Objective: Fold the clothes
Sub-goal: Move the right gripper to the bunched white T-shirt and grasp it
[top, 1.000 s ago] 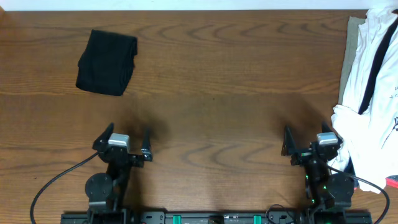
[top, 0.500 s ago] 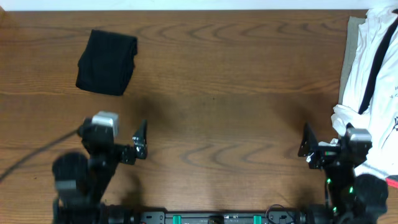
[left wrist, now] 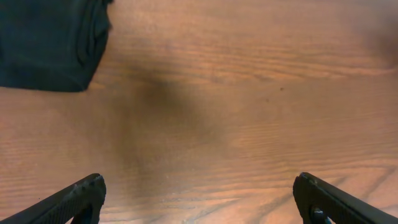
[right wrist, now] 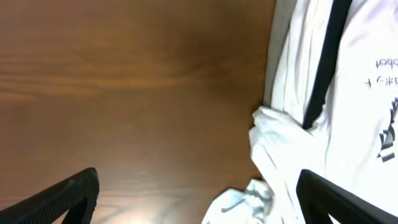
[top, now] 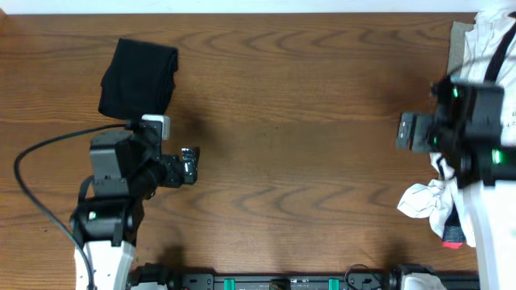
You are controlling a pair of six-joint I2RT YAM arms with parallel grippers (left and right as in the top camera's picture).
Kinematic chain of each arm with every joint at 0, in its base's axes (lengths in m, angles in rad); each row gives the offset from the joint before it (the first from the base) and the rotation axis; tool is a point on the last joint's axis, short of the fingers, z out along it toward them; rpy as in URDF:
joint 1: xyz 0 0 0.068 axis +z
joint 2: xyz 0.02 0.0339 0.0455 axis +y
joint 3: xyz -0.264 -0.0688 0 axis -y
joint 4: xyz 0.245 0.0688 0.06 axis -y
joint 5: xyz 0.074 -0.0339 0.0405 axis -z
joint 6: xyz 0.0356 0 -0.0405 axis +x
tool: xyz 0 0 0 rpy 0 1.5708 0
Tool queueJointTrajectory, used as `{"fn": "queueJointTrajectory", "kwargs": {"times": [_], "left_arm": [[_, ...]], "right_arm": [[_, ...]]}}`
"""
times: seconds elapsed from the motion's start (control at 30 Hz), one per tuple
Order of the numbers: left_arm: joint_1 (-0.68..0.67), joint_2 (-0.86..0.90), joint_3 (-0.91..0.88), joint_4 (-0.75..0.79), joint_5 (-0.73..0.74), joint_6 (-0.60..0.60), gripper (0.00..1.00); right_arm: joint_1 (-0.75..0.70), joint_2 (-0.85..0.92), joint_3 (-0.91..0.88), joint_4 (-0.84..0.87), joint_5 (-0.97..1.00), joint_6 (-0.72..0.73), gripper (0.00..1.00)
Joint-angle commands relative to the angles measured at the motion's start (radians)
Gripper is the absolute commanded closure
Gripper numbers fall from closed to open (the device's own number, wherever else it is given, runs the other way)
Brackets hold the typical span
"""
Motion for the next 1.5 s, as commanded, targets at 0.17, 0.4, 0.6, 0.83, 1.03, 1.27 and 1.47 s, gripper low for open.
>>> {"fn": "queueJointTrajectory", "kwargs": {"times": [0.17, 0.4, 0.6, 0.83, 1.03, 1.27, 1.47], "left_arm": [[-0.004, 0.127, 0.019, 0.000, 0.014, -0.009, 0.02], [-0.004, 0.217, 0.019, 0.000, 0.014, -0.009, 0.02], [-0.004, 0.264, 0.019, 0.000, 0.014, -0.009, 0.02], [-0.004, 0.286, 0.019, 0.000, 0.014, -0.009, 0.02], [-0.004, 0.286, 0.019, 0.000, 0.014, -0.009, 0.02], [-0.004, 0.286, 0.019, 0.000, 0.014, -0.009, 0.02], [-0.004, 0.286, 0.019, 0.000, 0.014, -0.009, 0.02]], "right_arm": [[-0.034, 0.184, 0.056, -0.081, 0.130, -0.018, 0.04], [-0.156, 0.291, 0.056, -0.077, 0.148, -0.009, 0.45], [-0.238, 0.372, 0.056, -0.070, 0.148, -0.003, 0.35], [-0.296, 0.462, 0.056, -0.053, 0.141, -0.003, 0.37], [-0.316, 0.544, 0.056, -0.032, 0.129, -0.003, 0.34], [-0.316, 0.602, 0.056, 0.003, 0.130, -0.004, 0.34], [-0.319, 0.607, 0.056, 0.032, 0.135, -0.004, 0.35]]}}
